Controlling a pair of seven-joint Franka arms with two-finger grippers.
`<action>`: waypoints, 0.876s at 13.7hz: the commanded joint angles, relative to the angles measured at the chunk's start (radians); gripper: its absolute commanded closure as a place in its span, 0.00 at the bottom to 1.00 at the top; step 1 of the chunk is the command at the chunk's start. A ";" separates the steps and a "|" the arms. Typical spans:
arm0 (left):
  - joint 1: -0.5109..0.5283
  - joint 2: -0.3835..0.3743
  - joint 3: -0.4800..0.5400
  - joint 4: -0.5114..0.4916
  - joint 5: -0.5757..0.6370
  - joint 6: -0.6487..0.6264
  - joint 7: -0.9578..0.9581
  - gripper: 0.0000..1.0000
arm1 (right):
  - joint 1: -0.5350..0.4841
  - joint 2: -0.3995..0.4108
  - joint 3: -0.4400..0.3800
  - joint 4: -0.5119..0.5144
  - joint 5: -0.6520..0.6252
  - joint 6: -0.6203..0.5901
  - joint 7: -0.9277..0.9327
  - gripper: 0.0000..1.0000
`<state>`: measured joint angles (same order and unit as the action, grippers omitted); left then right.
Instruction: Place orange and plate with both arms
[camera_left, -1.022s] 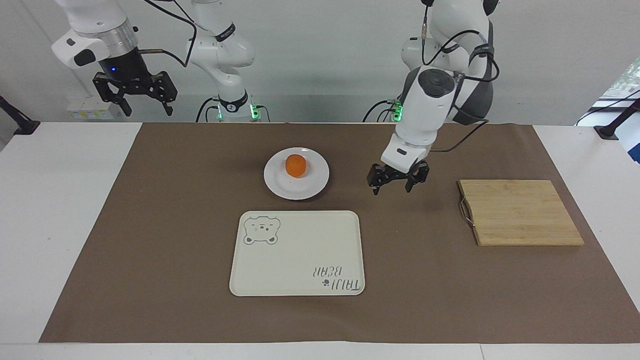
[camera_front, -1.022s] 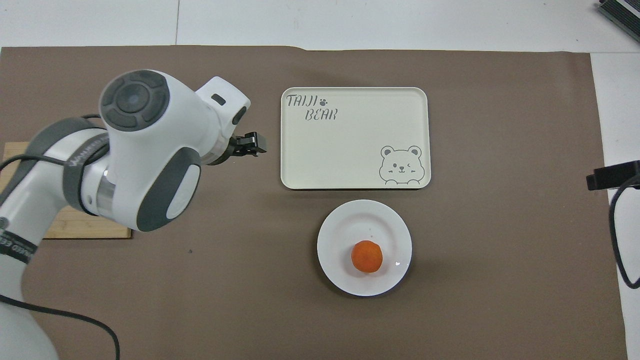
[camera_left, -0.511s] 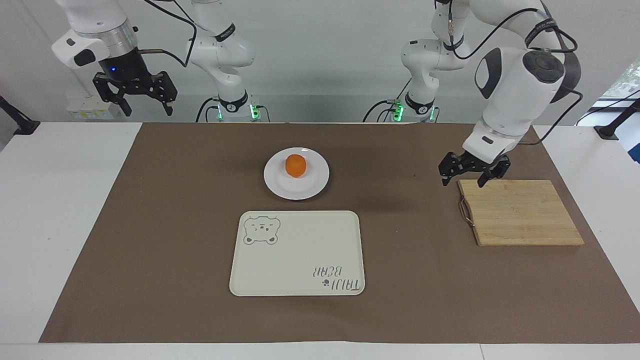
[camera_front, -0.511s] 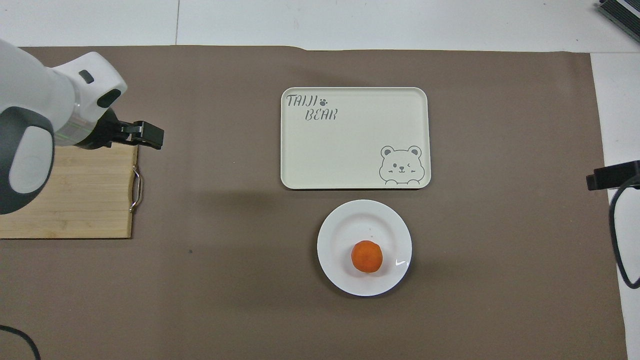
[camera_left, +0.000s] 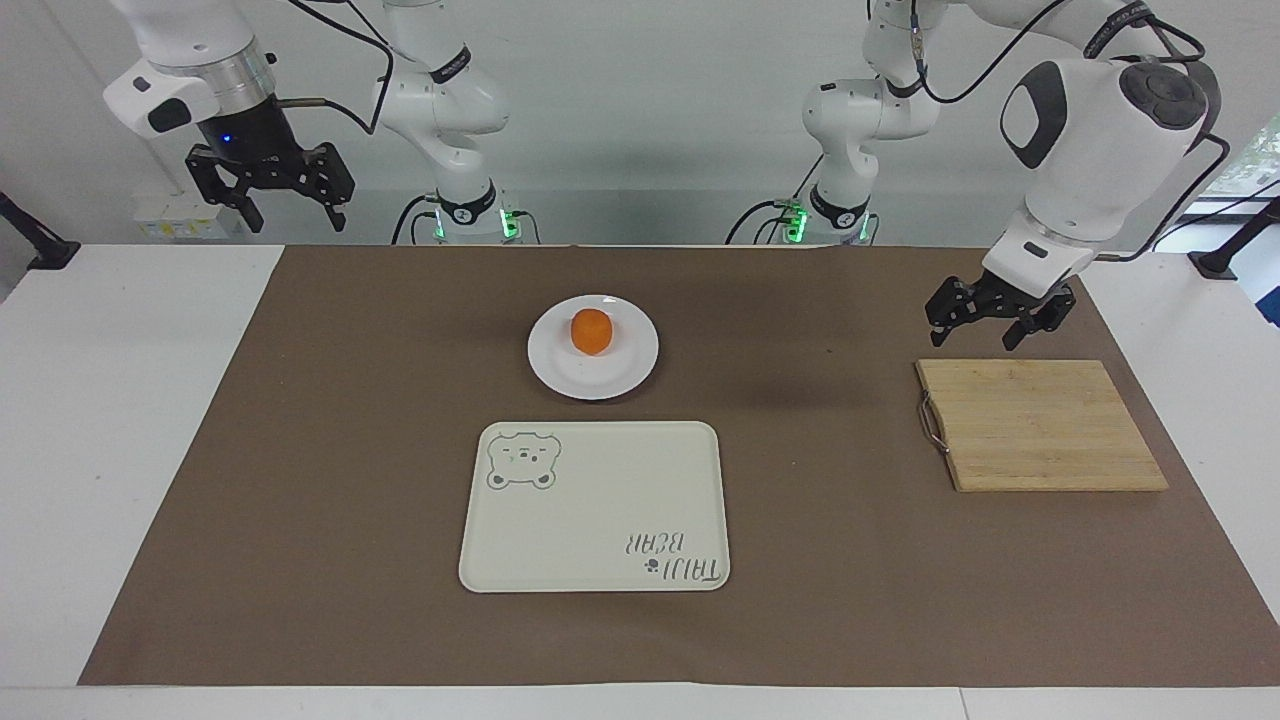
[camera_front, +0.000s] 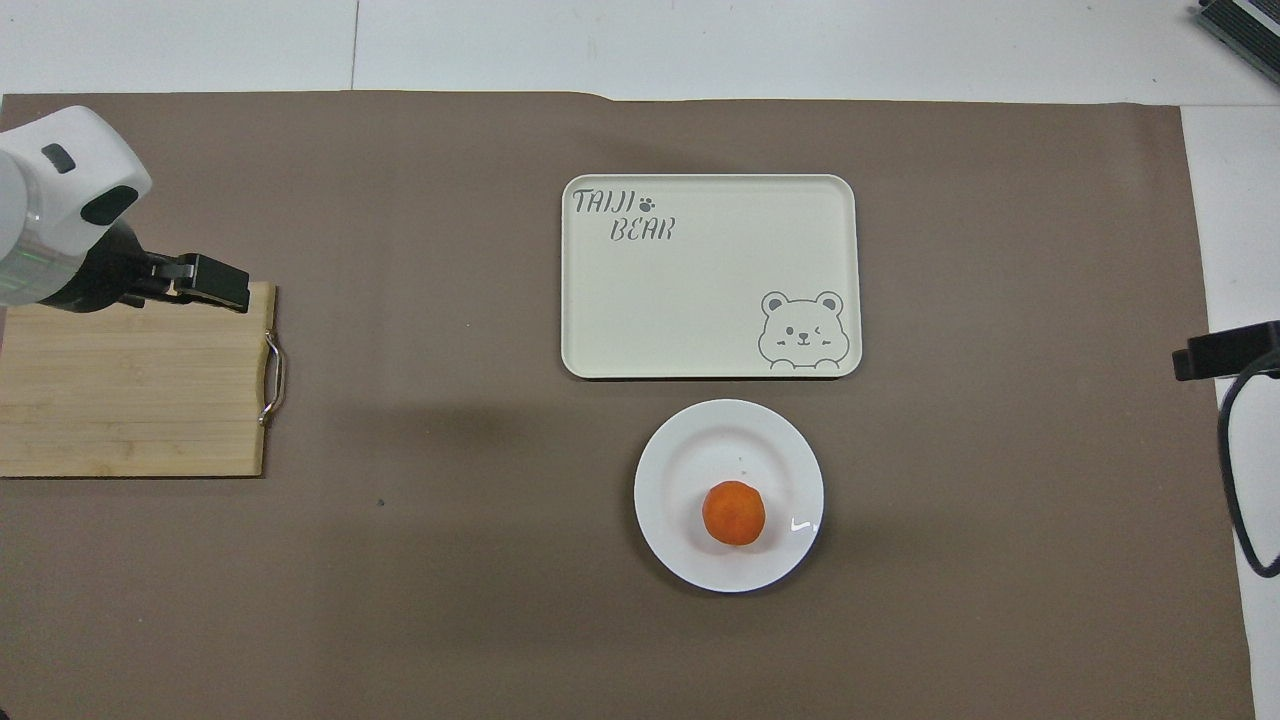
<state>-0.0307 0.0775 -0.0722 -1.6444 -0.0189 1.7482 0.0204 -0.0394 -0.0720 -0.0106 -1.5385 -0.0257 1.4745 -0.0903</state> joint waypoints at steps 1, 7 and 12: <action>0.005 -0.016 0.002 0.006 0.010 -0.030 0.016 0.00 | -0.002 -0.020 0.003 -0.017 -0.008 -0.008 -0.017 0.00; -0.046 -0.059 0.098 0.005 0.008 -0.087 0.036 0.00 | -0.002 -0.014 0.004 -0.011 0.006 0.003 -0.014 0.00; -0.120 -0.127 0.190 0.021 0.008 -0.134 0.076 0.00 | -0.007 0.005 0.004 0.003 0.024 -0.013 0.073 0.00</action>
<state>-0.1241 -0.0390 0.1033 -1.6371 -0.0187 1.6433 0.0911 -0.0412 -0.0700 -0.0101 -1.5386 -0.0216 1.4555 -0.0776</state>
